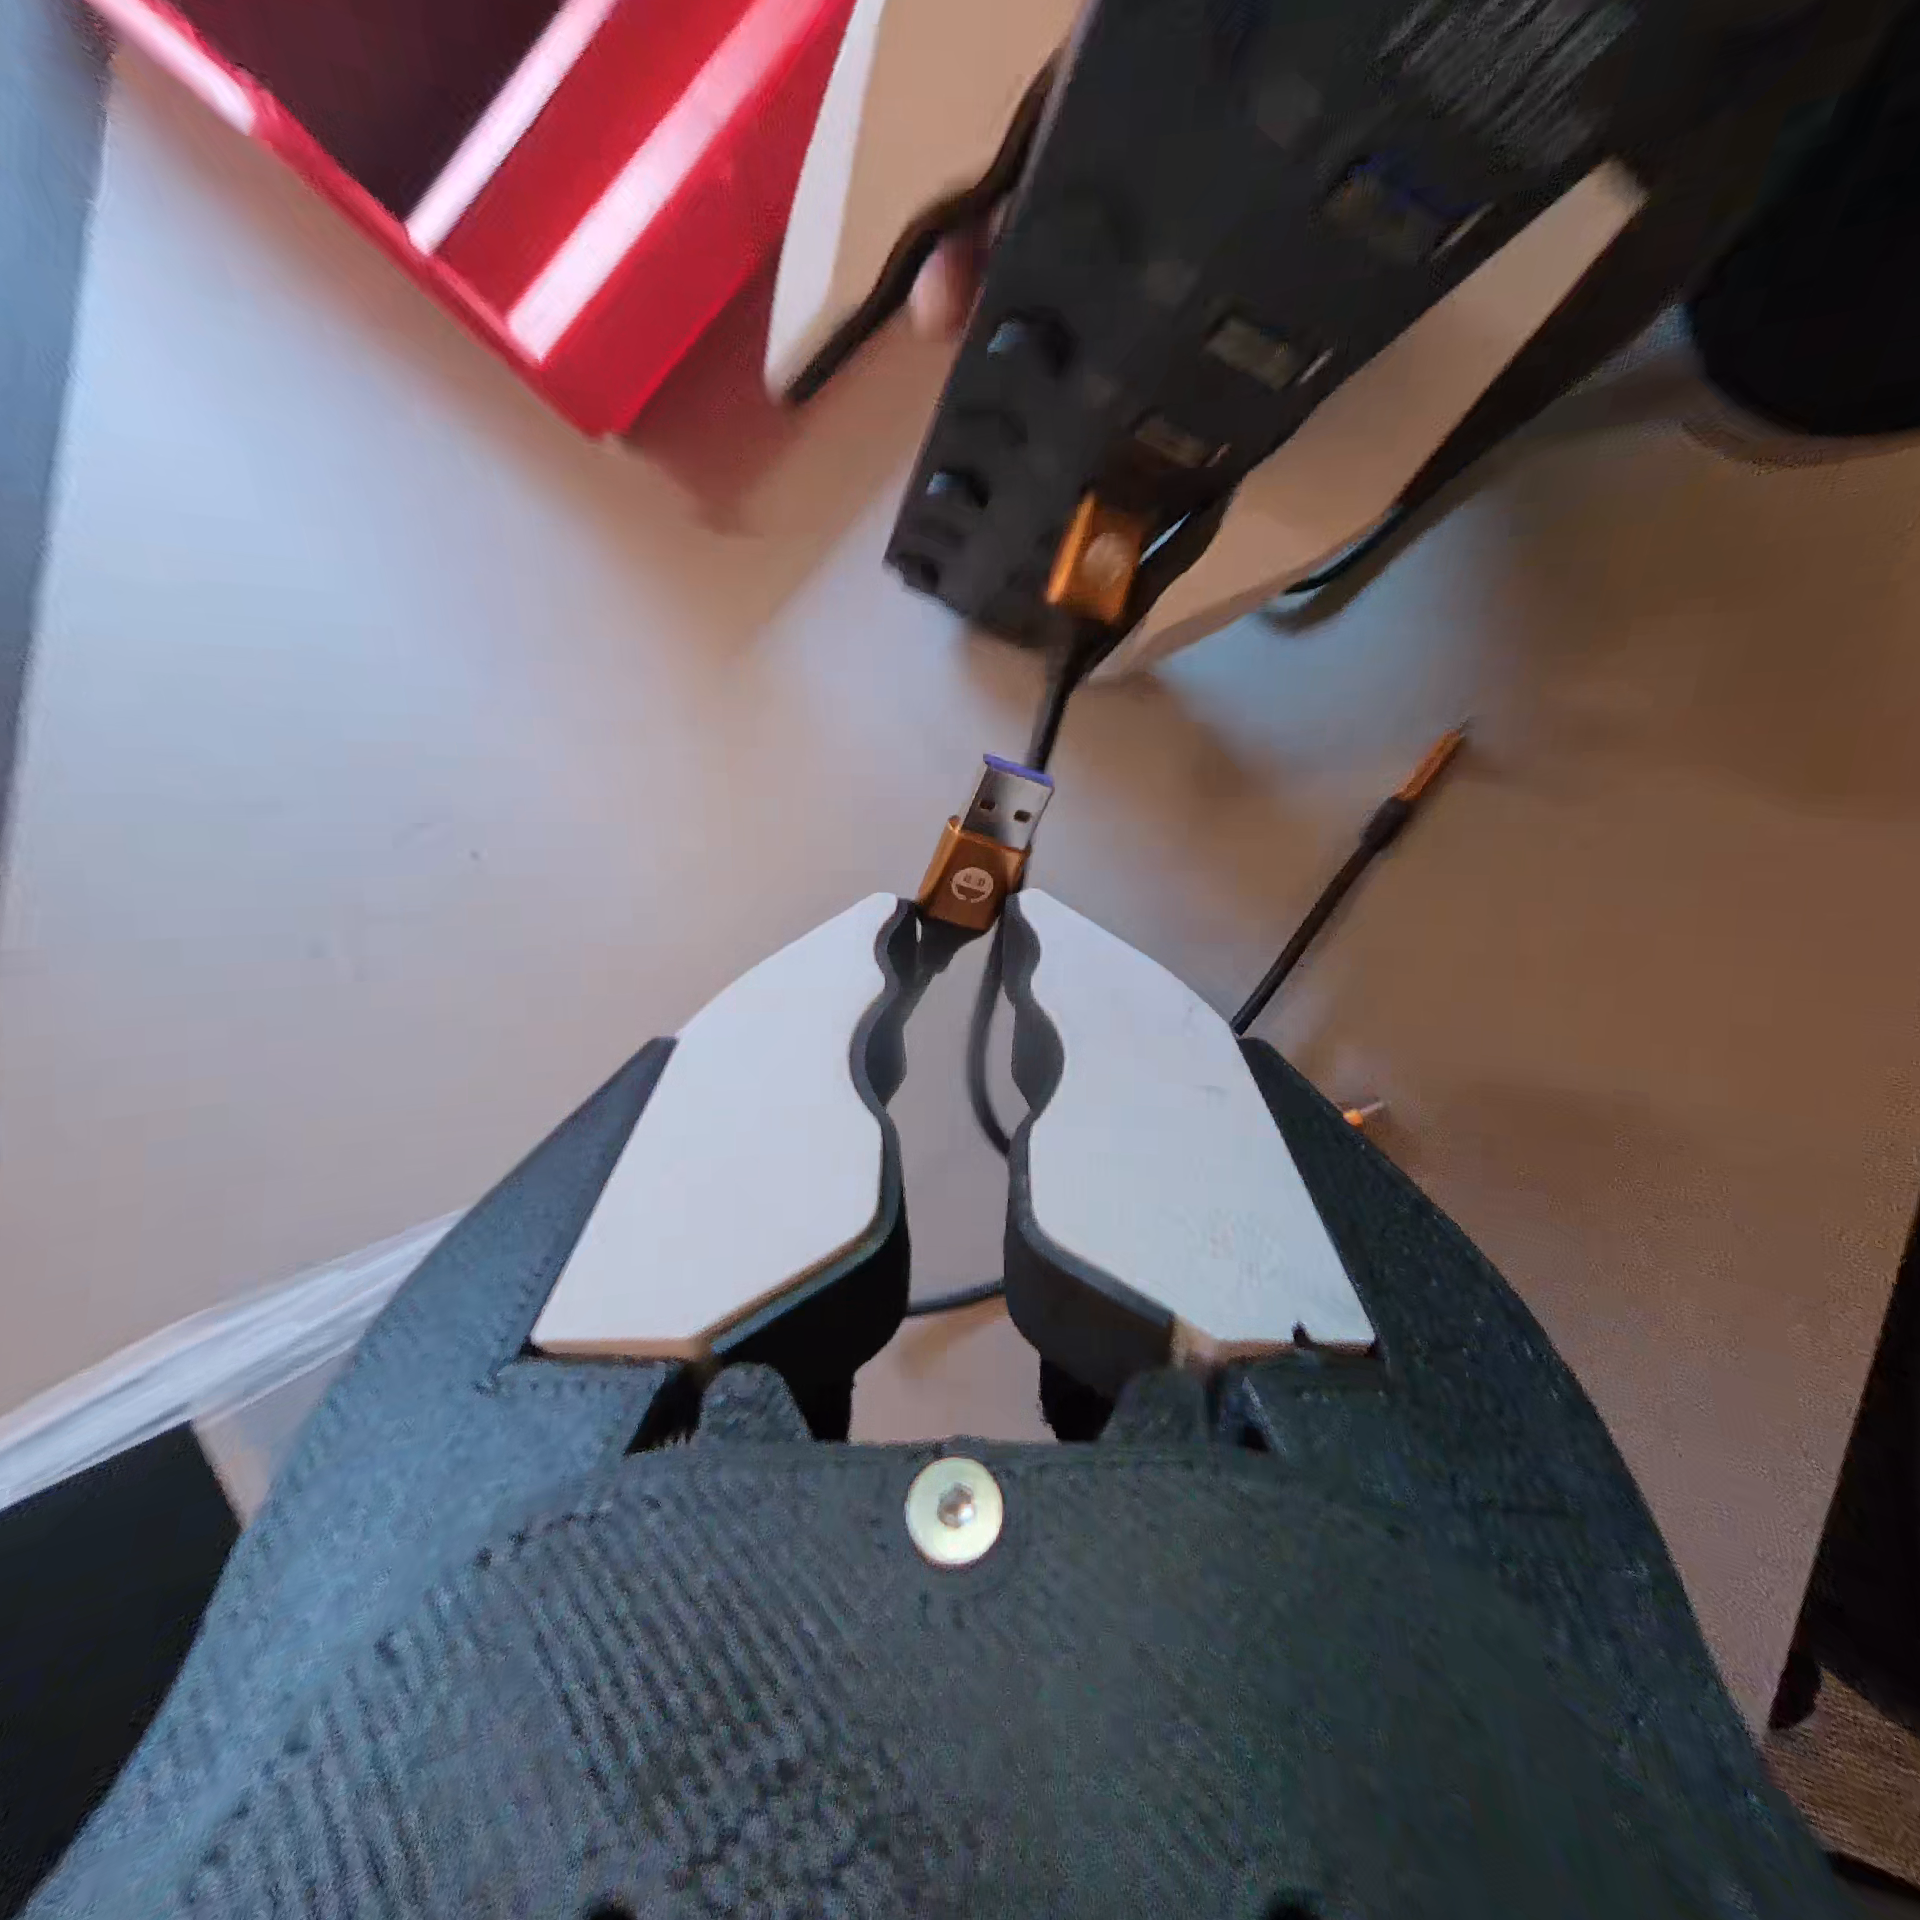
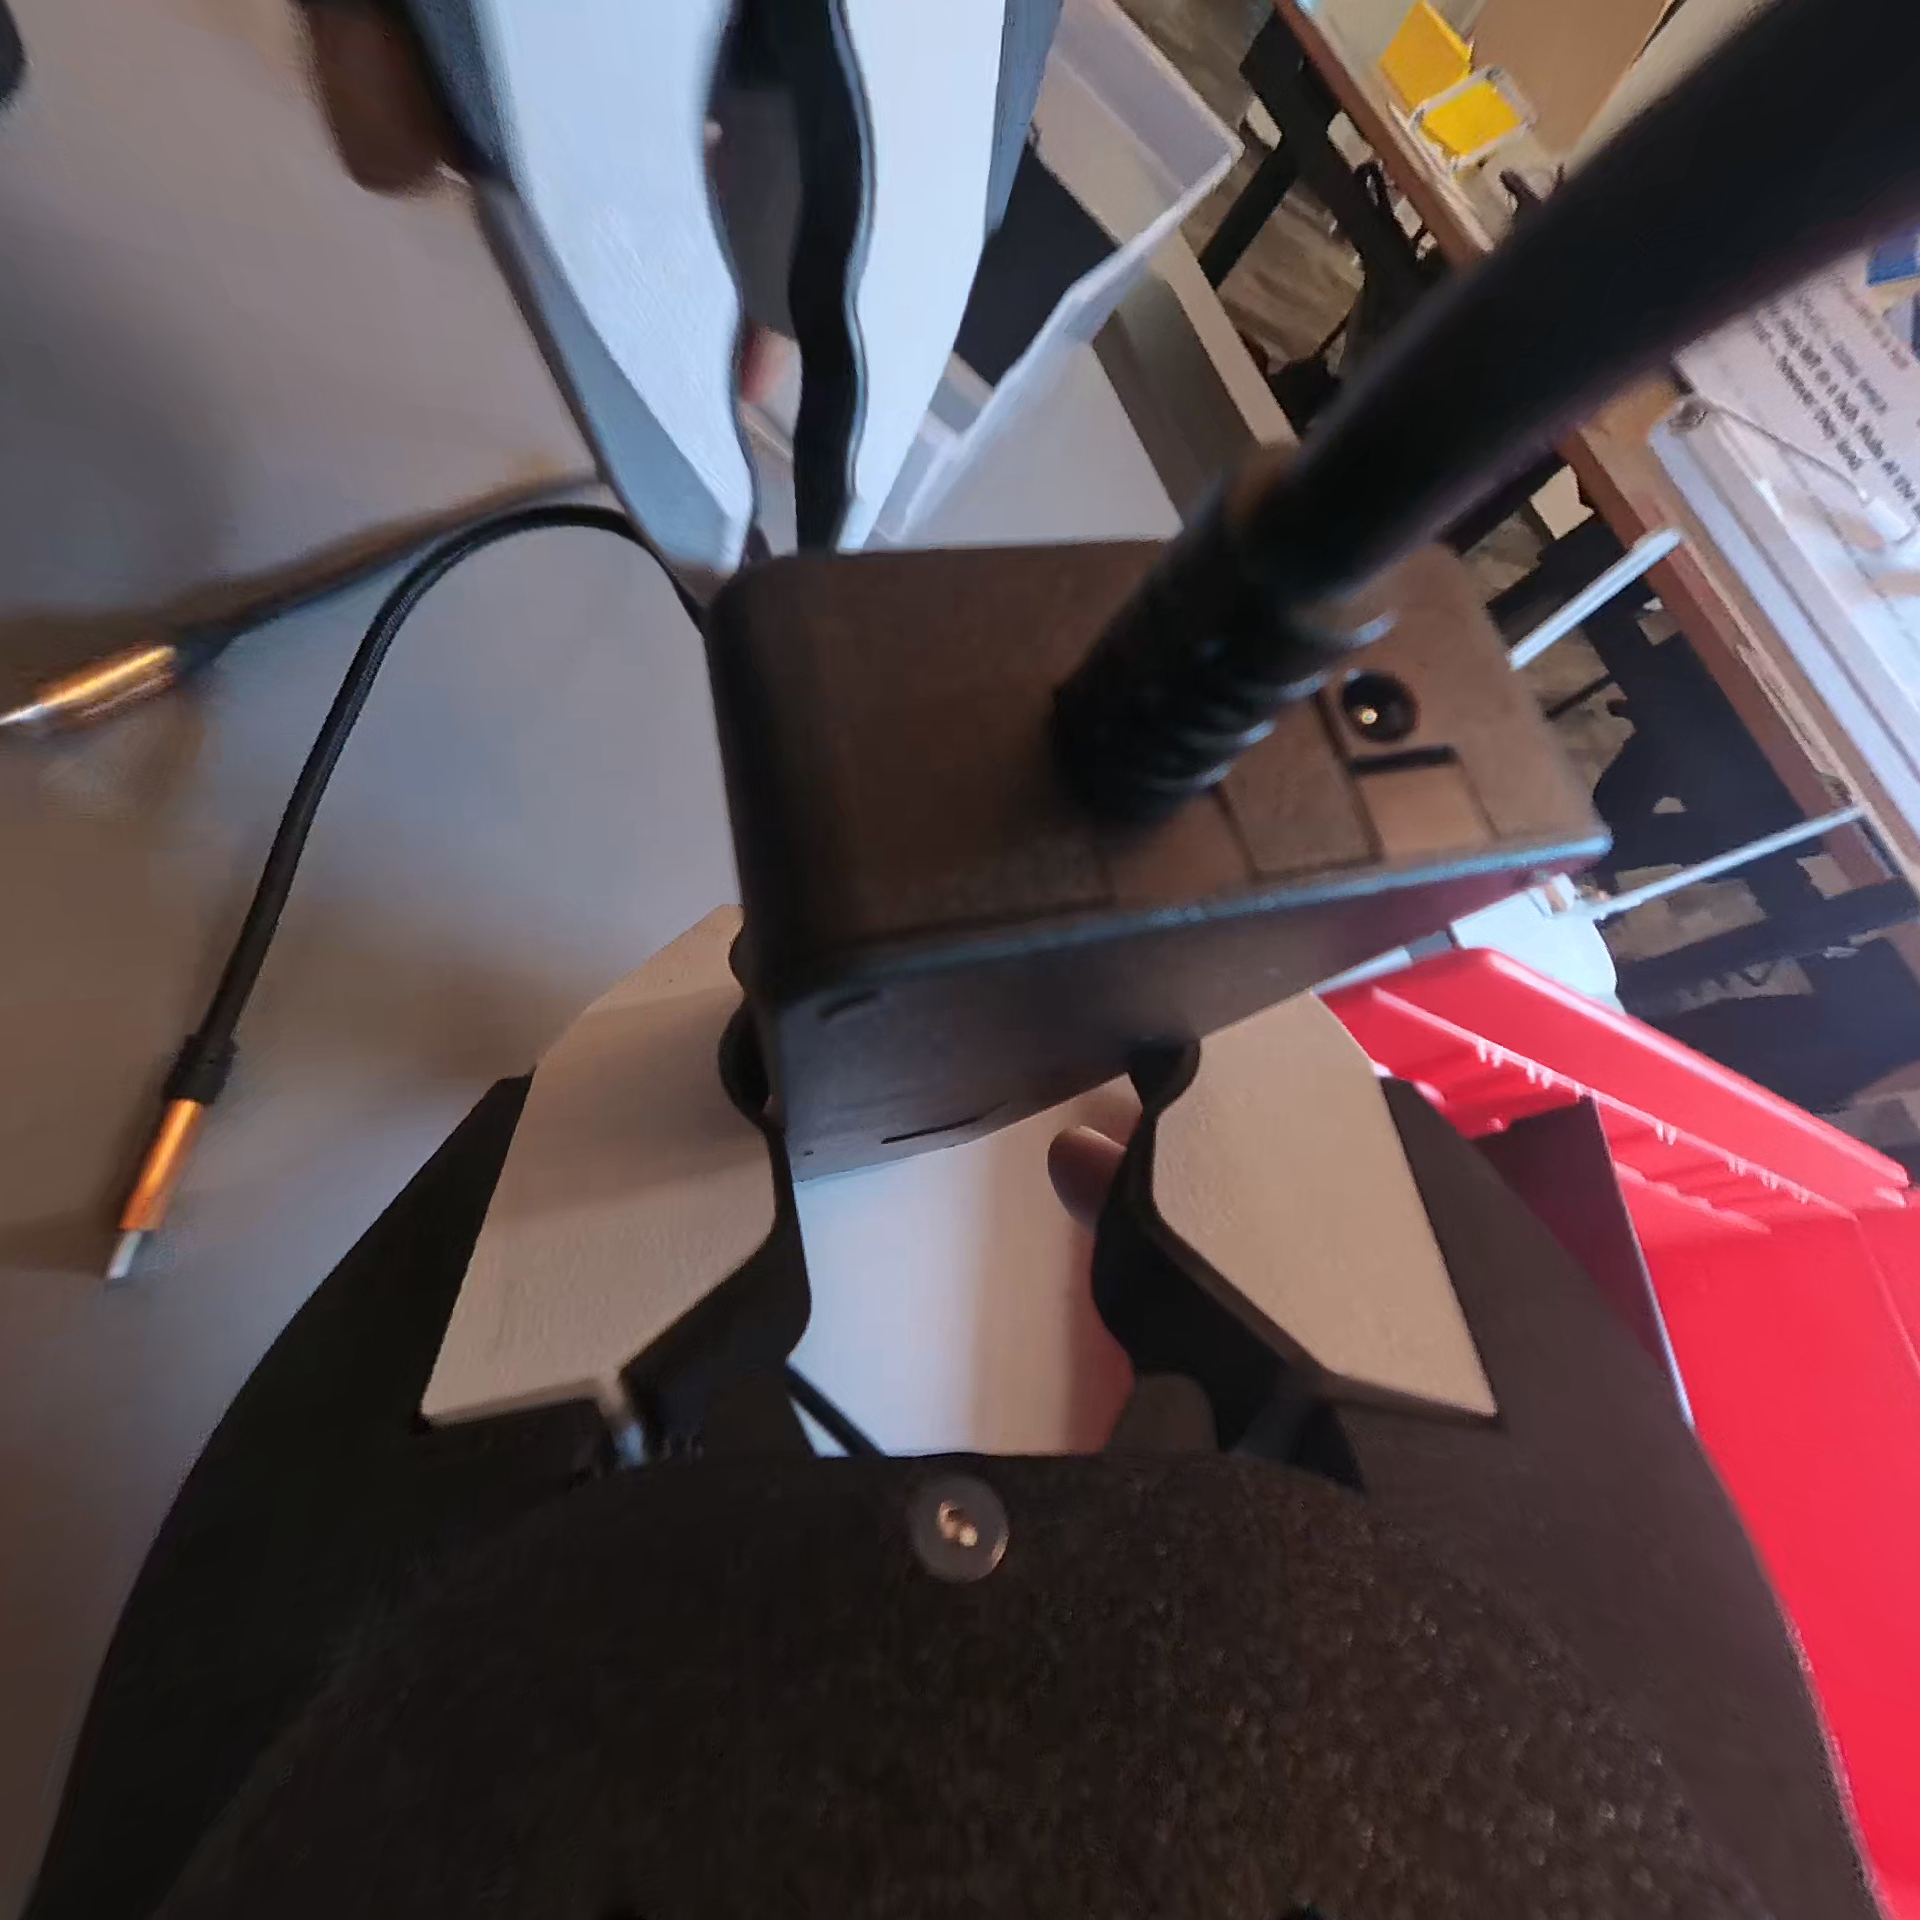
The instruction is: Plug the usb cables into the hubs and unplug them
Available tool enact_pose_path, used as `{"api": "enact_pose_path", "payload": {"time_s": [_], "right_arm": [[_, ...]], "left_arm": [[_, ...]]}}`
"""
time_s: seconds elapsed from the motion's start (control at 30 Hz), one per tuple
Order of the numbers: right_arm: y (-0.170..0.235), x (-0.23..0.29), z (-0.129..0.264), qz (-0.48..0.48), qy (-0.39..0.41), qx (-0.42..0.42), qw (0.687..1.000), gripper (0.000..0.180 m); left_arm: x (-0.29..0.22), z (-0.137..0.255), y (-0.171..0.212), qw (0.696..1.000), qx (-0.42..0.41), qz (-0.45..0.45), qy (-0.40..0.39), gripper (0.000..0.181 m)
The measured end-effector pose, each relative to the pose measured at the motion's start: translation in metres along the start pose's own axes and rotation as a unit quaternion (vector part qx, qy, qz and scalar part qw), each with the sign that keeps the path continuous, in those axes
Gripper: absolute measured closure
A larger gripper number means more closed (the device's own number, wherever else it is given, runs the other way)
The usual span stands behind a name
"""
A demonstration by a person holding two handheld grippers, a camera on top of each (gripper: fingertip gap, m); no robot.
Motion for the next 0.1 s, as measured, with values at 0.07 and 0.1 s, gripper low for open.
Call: {"api": "enact_pose_path", "payload": {"time_s": [0.07, 0.1], "right_arm": [[0.005, 0.0, 0.01, -0.007, -0.021, 0.001, 1.0, 0.111], [0.007, 0.001, 0.016, -0.014, -0.037, -0.004, 0.999, 0.111]], "left_arm": [[0.009, -0.011, 0.012, 0.999, -0.013, 0.026, 0.024, 0.165], [0.013, -0.015, 0.015, 0.998, -0.029, 0.045, 0.035, 0.165]]}}
Point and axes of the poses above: each gripper's, where its closed fingertips meet, z back along the fingers, y out of its underside, x = y × z across the jaws, the point moved 4 cm from there along z, back along the fingers, and after that the axes turned 1 degree about y, right-handed, at the moved point
